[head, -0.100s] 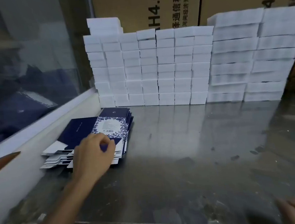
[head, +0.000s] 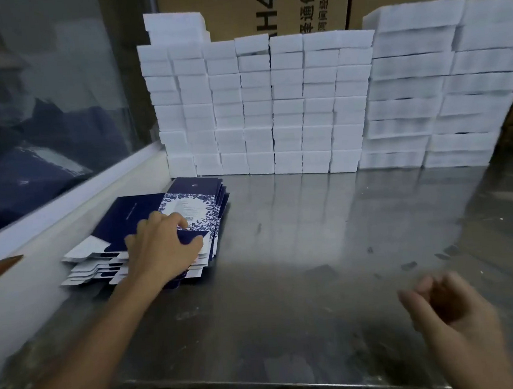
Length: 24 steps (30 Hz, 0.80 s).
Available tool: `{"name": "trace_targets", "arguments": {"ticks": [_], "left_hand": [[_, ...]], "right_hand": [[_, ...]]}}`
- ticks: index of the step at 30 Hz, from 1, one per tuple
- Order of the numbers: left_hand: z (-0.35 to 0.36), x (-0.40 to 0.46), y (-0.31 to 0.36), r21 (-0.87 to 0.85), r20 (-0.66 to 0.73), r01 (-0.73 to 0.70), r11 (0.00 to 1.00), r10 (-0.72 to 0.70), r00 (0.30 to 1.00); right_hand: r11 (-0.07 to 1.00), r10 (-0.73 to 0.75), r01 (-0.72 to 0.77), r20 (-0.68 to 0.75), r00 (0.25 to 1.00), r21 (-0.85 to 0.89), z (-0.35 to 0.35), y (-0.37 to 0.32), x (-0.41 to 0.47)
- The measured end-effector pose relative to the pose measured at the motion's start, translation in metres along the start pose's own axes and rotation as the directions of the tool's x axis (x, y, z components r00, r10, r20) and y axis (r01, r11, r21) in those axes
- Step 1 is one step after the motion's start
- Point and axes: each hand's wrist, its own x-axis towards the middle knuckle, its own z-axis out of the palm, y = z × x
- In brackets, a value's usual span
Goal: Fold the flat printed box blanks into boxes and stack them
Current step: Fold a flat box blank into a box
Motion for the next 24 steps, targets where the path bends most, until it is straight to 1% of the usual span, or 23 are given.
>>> {"name": "trace_targets", "arguments": {"ticks": [1,2,3,4,5,7,8,10,12,13,15,17,18,22,24], "left_hand": [[0.001,0.01,0.001,0.053,0.078,0.024,0.998,-0.028,0.997],[0.007,0.019,0.001,0.069,0.111,0.022,0.997,-0.03,0.993],[0.013,0.023,0.001,0.075,0.15,0.025,0.997,-0.036,0.988],[0.018,0.029,-0.001,0.071,0.18,0.038,0.997,-0.05,0.982],[0.023,0.035,-0.003,0.062,0.213,0.054,0.997,-0.066,0.975],[0.024,0.047,-0.006,0.069,0.277,0.069,0.995,-0.086,0.957],[0.025,0.052,-0.007,0.069,0.321,0.047,0.996,-0.067,0.945],[0.026,0.059,-0.007,0.12,0.42,-0.059,0.991,0.003,0.908],[0.025,0.065,-0.004,0.206,0.479,-0.195,0.959,0.075,0.875],[0.025,0.066,-0.002,0.233,0.483,-0.25,0.94,0.111,0.869],[0.028,0.062,0.005,0.27,0.443,-0.342,0.9,0.199,0.874],[0.034,0.056,0.013,0.319,0.381,-0.383,0.867,0.253,0.889],[0.037,0.054,0.017,0.328,0.353,-0.376,0.867,0.257,0.9],[0.043,0.055,0.031,0.275,0.216,-0.307,0.911,0.253,0.943],[0.044,0.056,0.037,0.278,0.198,-0.299,0.913,0.25,0.948]], "right_hand": [[0.999,-0.03,0.031,0.061,0.998,-0.018,0.021,-0.008,0.005],[0.998,-0.045,0.05,0.117,0.992,-0.043,0.047,-0.019,0.014],[0.995,-0.046,0.062,0.21,0.977,-0.073,0.064,-0.021,0.025],[0.995,-0.026,0.055,0.294,0.955,-0.089,0.077,-0.019,0.036],[0.994,0.004,0.03,0.321,0.947,-0.101,0.09,-0.016,0.048],[0.991,0.046,0.003,0.351,0.935,-0.137,0.107,-0.007,0.068],[0.988,0.072,-0.018,0.362,0.929,-0.151,0.115,-0.004,0.077],[0.983,0.128,-0.075,0.341,0.931,-0.165,0.131,0.004,0.095],[0.98,0.171,-0.127,0.317,0.933,-0.154,0.143,0.017,0.111],[0.977,0.19,-0.151,0.303,0.934,-0.148,0.148,0.022,0.117],[0.972,0.223,-0.193,0.269,0.937,-0.134,0.157,0.032,0.128],[0.964,0.253,-0.224,0.249,0.935,-0.141,0.161,0.042,0.133],[0.961,0.262,-0.23,0.236,0.936,-0.154,0.162,0.047,0.134],[0.965,0.241,-0.211,0.211,0.947,-0.157,0.159,0.058,0.137],[0.968,0.231,-0.199,0.223,0.947,-0.154,0.157,0.061,0.137]]}}
